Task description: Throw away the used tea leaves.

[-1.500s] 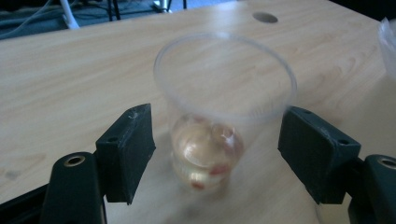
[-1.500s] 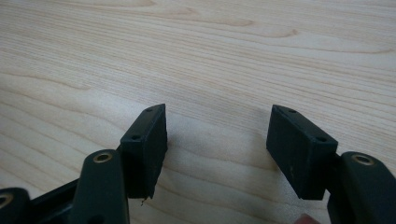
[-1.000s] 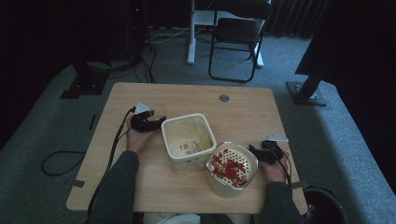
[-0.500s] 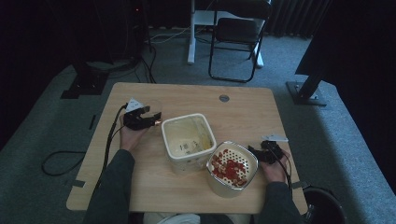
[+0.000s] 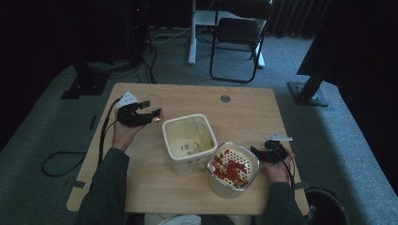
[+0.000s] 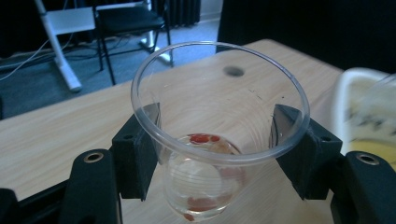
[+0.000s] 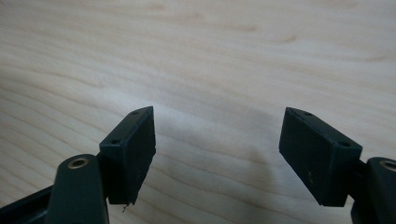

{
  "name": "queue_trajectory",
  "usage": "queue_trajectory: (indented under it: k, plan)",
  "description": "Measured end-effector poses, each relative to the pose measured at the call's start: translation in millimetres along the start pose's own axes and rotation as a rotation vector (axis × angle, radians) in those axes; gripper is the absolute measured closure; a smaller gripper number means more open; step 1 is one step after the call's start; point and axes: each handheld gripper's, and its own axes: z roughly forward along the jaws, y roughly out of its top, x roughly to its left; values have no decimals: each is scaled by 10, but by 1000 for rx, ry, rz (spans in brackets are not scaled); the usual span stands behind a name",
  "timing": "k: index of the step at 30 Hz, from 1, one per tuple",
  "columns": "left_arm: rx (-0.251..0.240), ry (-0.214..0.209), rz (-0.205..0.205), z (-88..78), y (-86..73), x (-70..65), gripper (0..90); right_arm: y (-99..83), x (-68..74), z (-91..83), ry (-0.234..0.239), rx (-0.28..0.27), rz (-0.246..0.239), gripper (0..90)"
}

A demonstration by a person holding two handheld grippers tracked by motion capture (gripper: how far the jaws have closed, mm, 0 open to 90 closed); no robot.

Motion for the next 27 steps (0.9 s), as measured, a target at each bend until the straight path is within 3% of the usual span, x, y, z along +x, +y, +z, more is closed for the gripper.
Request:
queue_trajectory:
  k: [6, 13, 21, 27]
  plan:
    - [-31, -6, -11, -131, 221, -182, 357, 87, -46, -219, 20, -53, 12, 265]
    - [-34, -28, -18, -168, 400, -479, 356, 329, 17, -652, 55, -181, -7, 279]
    - [-39, -46, -29, -153, 560, -816, 356, 643, 386, -994, 79, -283, -105, 279]
    - [-43, -55, -20, -87, 662, -1084, 355, 820, 754, -1119, 118, -324, -187, 248]
